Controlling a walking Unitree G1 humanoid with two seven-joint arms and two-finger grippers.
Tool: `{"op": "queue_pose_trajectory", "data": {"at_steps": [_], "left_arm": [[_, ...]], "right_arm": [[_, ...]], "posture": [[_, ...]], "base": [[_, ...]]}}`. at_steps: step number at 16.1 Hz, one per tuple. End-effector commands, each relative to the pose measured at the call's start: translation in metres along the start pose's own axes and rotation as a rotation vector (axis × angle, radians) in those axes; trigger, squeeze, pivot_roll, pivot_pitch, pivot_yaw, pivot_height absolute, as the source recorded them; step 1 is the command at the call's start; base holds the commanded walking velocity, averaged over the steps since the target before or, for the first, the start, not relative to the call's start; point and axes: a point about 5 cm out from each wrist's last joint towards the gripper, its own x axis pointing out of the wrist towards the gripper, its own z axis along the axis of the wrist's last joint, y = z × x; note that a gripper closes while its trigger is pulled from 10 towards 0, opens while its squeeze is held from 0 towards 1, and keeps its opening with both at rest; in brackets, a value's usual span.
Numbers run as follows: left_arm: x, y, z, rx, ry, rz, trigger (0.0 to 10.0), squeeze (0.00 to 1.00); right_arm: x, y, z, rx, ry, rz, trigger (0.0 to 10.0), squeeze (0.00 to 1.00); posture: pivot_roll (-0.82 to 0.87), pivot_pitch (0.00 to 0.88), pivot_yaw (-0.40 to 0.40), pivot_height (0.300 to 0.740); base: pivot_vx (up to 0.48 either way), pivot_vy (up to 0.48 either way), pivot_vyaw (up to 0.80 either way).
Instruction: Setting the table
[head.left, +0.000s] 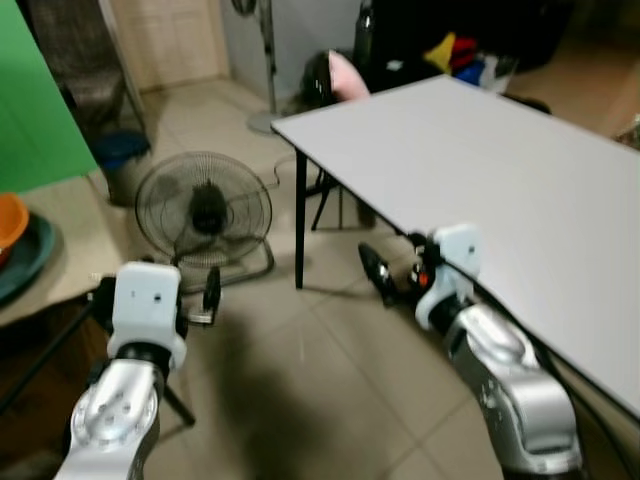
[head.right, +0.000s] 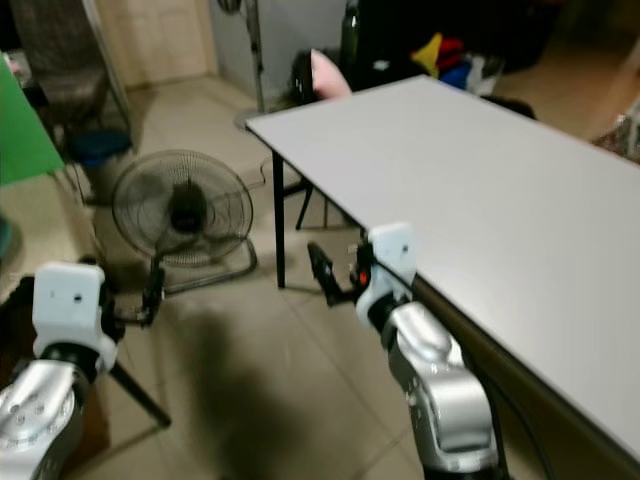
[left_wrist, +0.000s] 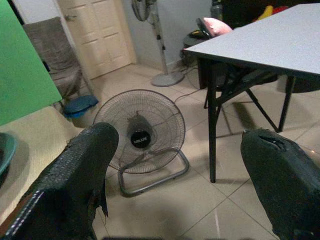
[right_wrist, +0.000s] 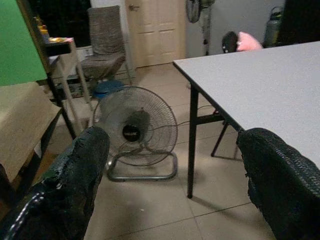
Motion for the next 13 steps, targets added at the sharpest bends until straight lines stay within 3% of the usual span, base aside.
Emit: {"op": "queue_pose_trajectory", "data": {"at_steps": [1,7,11,13], "left_arm": [[-0.001,-0.004,0.003,-0.004,-0.007,-0.016,10.0,0.0],[-0.003,0.0,0.003,0.002,0.0,-0.01,10.0,0.0],[-0.003,0.001,0.004,0.007,-0.007,-0.003,10.0,0.0],[-0.004,0.002,0.008,-0.006,-0.035,0.018,10.0,0.0]], "right_arm": [[-0.003,-0.007,-0.003,0.005,0.028,-0.03,10.0,0.0],[0.001,-0.004,-0.007,0.076,0.059,-0.023,10.0,0.0],[0.002,-0.001,-0.005,0.059,0.042,-0.004,10.0,0.0],[0.005,0.004,-0.002,0.086,0.038,0.053,10.0,0.0]], "posture": [[-0.01,0.0,0.039,0.74],[0.0,0.0,0.034,0.74],[0.01,0.0,0.031,0.74],[0.02,0.0,0.021,0.74]], "base": [[0.0,0.352,0.0],[0.0,0.345,0.0],[0.0,0.349,0.0],[0.0,0.0,0.0]]}}
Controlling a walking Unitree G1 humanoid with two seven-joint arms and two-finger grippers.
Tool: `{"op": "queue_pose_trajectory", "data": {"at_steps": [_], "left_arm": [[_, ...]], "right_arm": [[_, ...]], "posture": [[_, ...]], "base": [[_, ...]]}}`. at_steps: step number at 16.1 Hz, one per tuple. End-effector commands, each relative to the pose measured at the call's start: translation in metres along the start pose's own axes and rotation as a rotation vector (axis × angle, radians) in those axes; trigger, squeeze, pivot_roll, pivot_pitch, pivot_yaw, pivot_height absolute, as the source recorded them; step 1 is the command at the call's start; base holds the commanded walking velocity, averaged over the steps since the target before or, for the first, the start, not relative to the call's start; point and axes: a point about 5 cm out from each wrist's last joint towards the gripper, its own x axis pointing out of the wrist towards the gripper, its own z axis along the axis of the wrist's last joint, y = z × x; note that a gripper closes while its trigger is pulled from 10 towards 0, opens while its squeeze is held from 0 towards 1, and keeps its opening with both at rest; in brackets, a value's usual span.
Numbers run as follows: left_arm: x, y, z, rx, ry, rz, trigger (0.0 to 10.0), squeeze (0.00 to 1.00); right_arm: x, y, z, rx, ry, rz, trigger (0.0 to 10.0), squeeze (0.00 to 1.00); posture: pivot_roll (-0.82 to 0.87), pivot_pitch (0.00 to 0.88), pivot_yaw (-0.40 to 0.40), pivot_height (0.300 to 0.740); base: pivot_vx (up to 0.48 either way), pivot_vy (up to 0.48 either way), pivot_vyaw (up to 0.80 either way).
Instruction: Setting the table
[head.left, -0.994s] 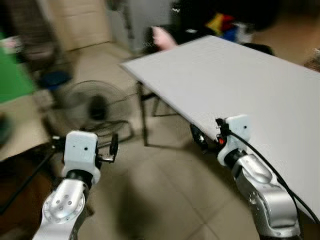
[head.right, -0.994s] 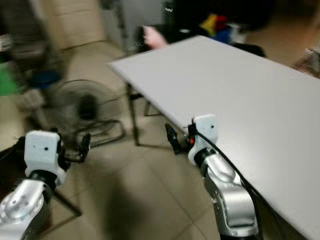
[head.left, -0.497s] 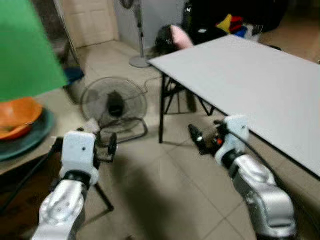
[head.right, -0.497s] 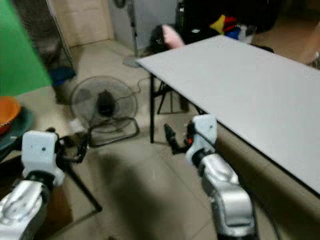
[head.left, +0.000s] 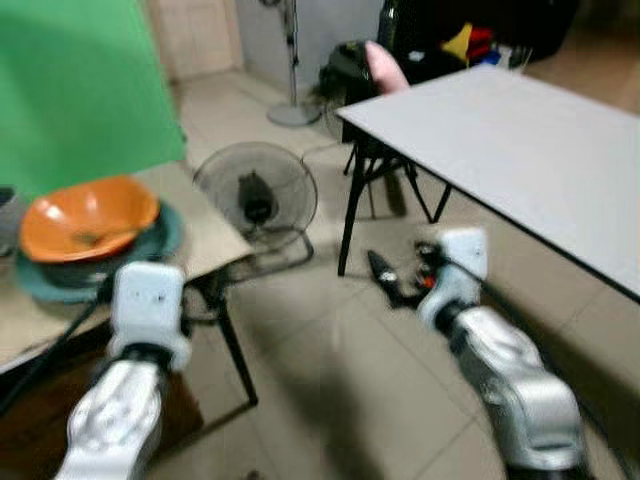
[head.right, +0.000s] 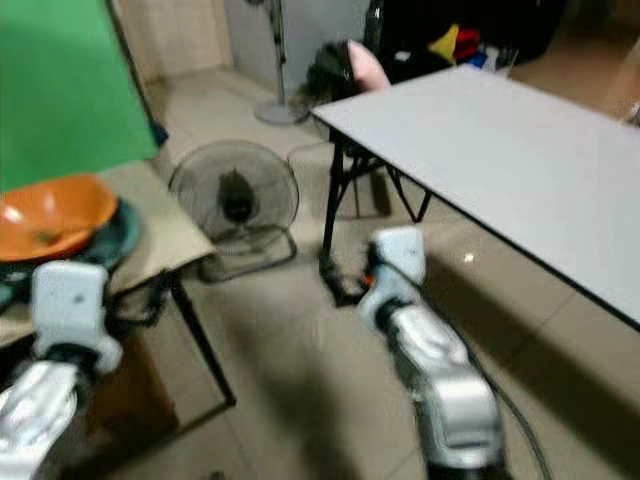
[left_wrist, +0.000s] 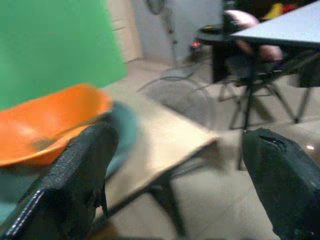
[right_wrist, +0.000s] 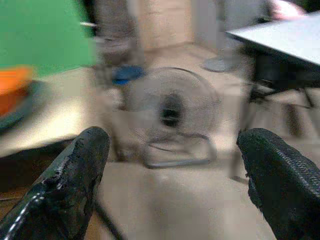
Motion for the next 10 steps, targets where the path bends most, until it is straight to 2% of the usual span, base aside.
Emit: {"op": "queue_pose_trajectory", "data": {"at_steps": [1,2,3,6,10], "left_arm": [[-0.001,-0.002,0.008,-0.014,-0.04,0.005,10.0,0.0],[0.0,-0.002,0.01,-0.036,-0.055,0.006,10.0,0.0],[0.0,-0.002,0.012,-0.014,-0.069,0.007,10.0,0.0],[-0.002,0.0,0.012,-0.009,-0.063,0.015,10.0,0.0],[-0.004,0.002,0.01,-0.004,-0.056,0.022,10.0,0.0]], "right_arm": [[0.001,0.002,0.005,-0.019,0.001,0.053,10.0,0.0],[0.002,0.005,0.006,-0.035,0.007,0.079,10.0,0.0],[0.003,0.008,0.004,-0.019,0.019,0.118,10.0,0.0],[0.009,0.012,0.003,-0.04,0.039,0.173,10.0,0.0],[0.012,0.011,0.006,-0.039,0.036,0.186,10.0,0.0]], "posture": [[0.02,0.0,0.017,0.74],[0.02,0.0,0.017,0.74],[0.02,0.0,0.017,0.74],[0.04,0.0,0.0,0.74],[0.05,0.0,-0.004,0.74]], "base": [[0.0,0.0,0.0],[0.0,0.0,0.0],[0.0,0.0,0.45],[0.285,0.0,0.8],[0.308,0.0,0.8]]}}
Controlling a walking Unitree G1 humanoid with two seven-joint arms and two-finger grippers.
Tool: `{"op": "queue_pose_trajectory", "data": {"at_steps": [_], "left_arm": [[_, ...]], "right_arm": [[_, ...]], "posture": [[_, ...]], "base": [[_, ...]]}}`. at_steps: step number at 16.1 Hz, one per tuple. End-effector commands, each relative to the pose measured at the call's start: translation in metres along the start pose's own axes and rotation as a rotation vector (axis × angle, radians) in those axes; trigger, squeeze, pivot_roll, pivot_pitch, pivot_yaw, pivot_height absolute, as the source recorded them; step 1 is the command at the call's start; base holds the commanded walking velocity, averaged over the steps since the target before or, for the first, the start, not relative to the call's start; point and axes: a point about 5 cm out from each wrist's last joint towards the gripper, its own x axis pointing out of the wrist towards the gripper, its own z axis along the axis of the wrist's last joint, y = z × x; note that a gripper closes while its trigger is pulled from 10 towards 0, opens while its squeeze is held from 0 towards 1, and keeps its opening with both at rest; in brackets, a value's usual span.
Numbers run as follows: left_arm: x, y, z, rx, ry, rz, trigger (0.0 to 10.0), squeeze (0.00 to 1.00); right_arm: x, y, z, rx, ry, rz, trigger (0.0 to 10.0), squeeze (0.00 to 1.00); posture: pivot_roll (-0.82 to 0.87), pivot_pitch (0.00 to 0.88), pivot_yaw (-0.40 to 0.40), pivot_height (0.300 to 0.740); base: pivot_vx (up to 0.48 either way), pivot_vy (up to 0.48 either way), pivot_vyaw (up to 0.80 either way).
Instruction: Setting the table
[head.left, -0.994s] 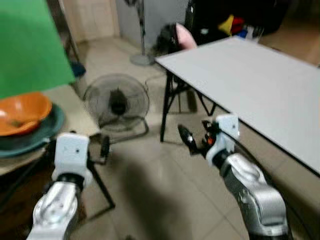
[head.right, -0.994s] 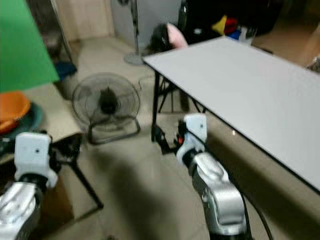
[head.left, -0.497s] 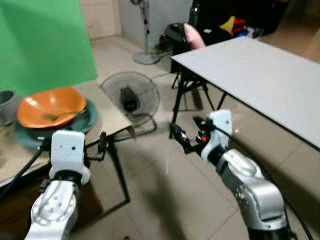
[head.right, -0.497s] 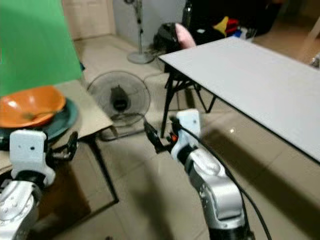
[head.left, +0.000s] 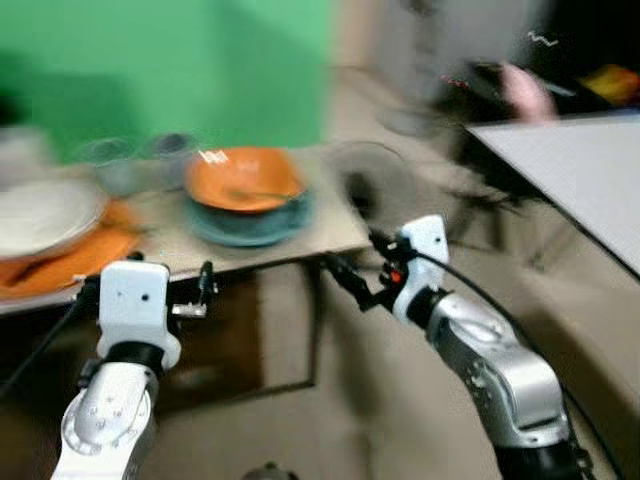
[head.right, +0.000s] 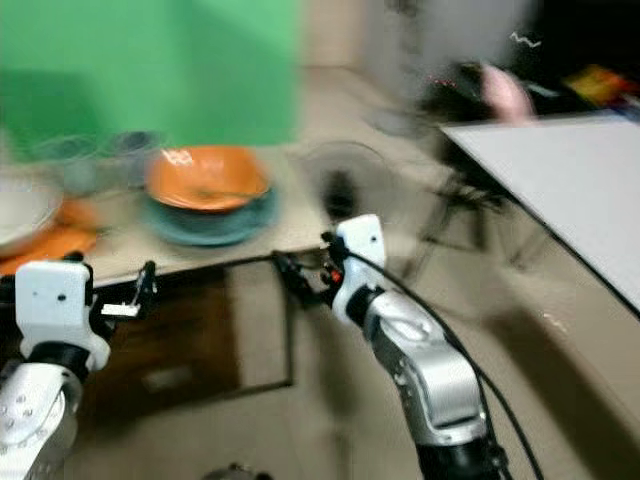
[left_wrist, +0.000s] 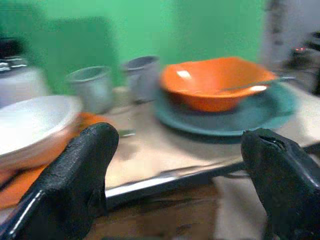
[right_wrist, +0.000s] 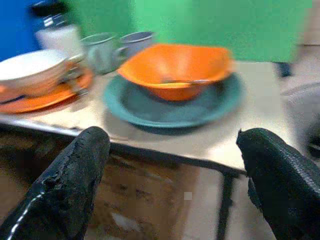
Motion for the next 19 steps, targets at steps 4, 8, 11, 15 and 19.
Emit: {"op": "queue_pose_trajectory", "data": {"at_steps": [4,8,11,15,19], "left_arm": [[0.002,0.0,0.004,0.02,-0.013,-0.01,10.0,0.0],[0.007,0.001,0.006,0.026,-0.023,-0.035,10.0,0.0],[0.01,-0.001,0.007,0.031,-0.027,-0.057,10.0,0.0],[0.014,-0.009,0.01,0.06,-0.038,-0.161,10.0,0.0],[0.016,-0.014,0.016,0.091,-0.029,-0.299,10.0,0.0]], "right_arm": [[0.004,-0.009,0.006,0.003,-0.015,-0.011,10.0,0.0],[-0.002,-0.02,0.016,-0.013,-0.049,-0.065,10.0,0.0],[-0.006,-0.03,0.031,-0.059,-0.076,-0.071,10.0,0.0],[0.002,-0.044,0.067,-0.173,-0.031,-0.037,10.0,0.0],[0.016,-0.044,0.069,-0.182,0.253,0.104,10.0,0.0]], "posture": [[0.04,0.0,0.005,0.74],[0.03,0.0,0.029,0.74],[0.02,0.0,0.04,0.74],[0.02,0.0,0.037,0.74],[0.0,0.0,0.032,0.74]], "base": [[0.307,0.0,0.8],[0.306,0.0,0.6],[0.301,0.0,0.0],[0.144,0.0,0.0],[0.0,0.0,0.0]]}}
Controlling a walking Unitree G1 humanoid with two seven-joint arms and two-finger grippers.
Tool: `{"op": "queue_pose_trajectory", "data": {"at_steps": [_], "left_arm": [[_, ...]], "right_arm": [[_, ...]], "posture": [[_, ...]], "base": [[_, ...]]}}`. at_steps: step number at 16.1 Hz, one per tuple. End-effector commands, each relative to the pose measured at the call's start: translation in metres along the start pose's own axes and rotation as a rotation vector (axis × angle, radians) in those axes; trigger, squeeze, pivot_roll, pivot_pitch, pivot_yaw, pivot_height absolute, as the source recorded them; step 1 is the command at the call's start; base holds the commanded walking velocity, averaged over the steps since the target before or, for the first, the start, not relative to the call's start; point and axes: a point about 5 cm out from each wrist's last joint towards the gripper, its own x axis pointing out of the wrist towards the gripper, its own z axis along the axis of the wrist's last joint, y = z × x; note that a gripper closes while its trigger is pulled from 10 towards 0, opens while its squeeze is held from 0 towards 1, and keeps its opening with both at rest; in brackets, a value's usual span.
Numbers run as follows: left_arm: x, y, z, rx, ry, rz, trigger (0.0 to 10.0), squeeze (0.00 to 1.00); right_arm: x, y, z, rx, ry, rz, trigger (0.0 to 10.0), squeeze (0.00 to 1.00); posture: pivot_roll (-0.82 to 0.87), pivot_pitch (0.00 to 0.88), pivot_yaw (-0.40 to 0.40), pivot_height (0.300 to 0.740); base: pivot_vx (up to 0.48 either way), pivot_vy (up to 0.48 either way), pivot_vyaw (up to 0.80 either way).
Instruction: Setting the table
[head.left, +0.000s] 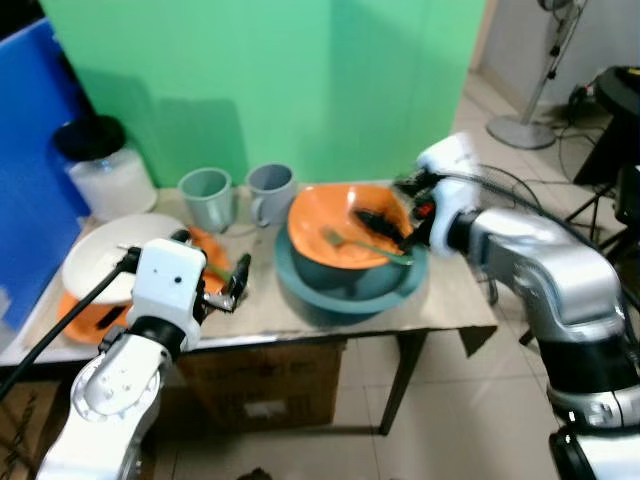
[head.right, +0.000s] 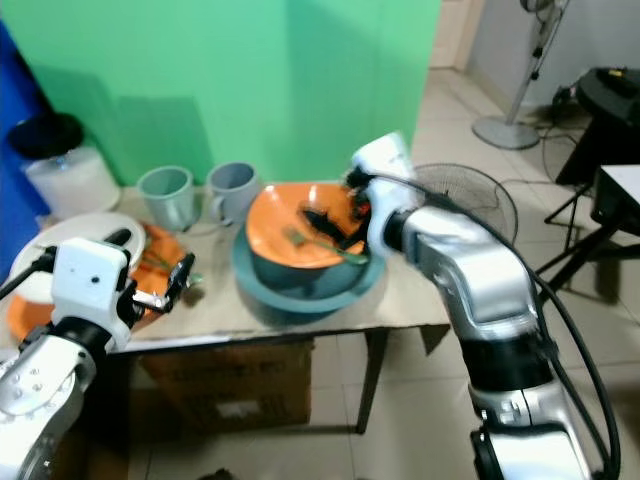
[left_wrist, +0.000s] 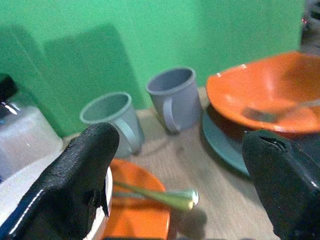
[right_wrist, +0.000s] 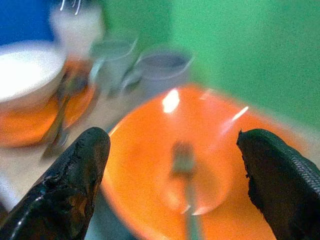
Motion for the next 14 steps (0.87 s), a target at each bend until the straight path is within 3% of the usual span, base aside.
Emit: {"op": "queue_pose_trajectory", "data": {"at_steps": [1,5,7,8,9,10,11,12,14], "left_arm": [[0.001,-0.006,0.006,0.002,0.0,-0.112,10.0,0.0],[0.006,-0.017,0.017,0.008,0.004,-0.41,10.0,0.0],[0.008,-0.02,0.016,0.028,0.035,-0.492,10.0,0.0],[0.008,-0.021,0.015,0.036,0.047,-0.512,10.0,0.0],[0.009,-0.023,0.014,0.036,0.05,-0.524,10.0,0.0],[0.009,-0.024,0.015,0.033,0.052,-0.533,10.0,0.0],[0.009,-0.025,0.015,0.032,0.054,-0.537,10.0,0.0],[0.009,-0.025,0.015,0.029,0.055,-0.546,10.0,0.0],[0.008,-0.026,0.014,0.028,0.065,-0.564,10.0,0.0]], "right_arm": [[0.006,-0.004,0.005,-0.016,0.077,0.005,10.0,0.0],[0.041,-0.001,0.018,-0.072,0.24,0.006,10.0,0.0],[0.057,0.001,0.014,-0.115,0.326,-0.021,10.0,0.0],[0.063,0.001,0.015,-0.107,0.342,-0.038,5.7,0.0],[0.068,0.0,0.015,-0.111,0.353,-0.06,3.5,0.0],[0.07,-0.002,0.016,-0.117,0.367,-0.075,2.2,0.0],[0.071,-0.003,0.017,-0.116,0.374,-0.08,2.2,0.0],[0.072,-0.005,0.018,-0.108,0.389,-0.091,0.0,0.0],[0.074,-0.011,0.017,-0.116,0.418,-0.109,0.0,0.0]], "posture": [[-0.01,0.0,0.034,0.74],[-0.03,0.0,0.041,0.74],[-0.04,0.0,0.049,0.74],[-0.05,0.0,0.054,0.74],[-0.05,0.0,0.054,0.74],[-0.05,0.0,0.054,0.74],[-0.05,0.0,0.053,0.74],[-0.05,0.0,0.052,0.74],[-0.06,0.0,0.053,0.74]], "base": [[0.0,0.0,0.0],[0.0,0.0,0.0],[0.0,0.0,0.0],[0.0,0.0,0.0],[0.0,0.0,0.0],[0.0,0.0,0.0],[0.0,0.0,0.0],[0.0,0.0,0.0],[0.0,0.0,0.0]]}}
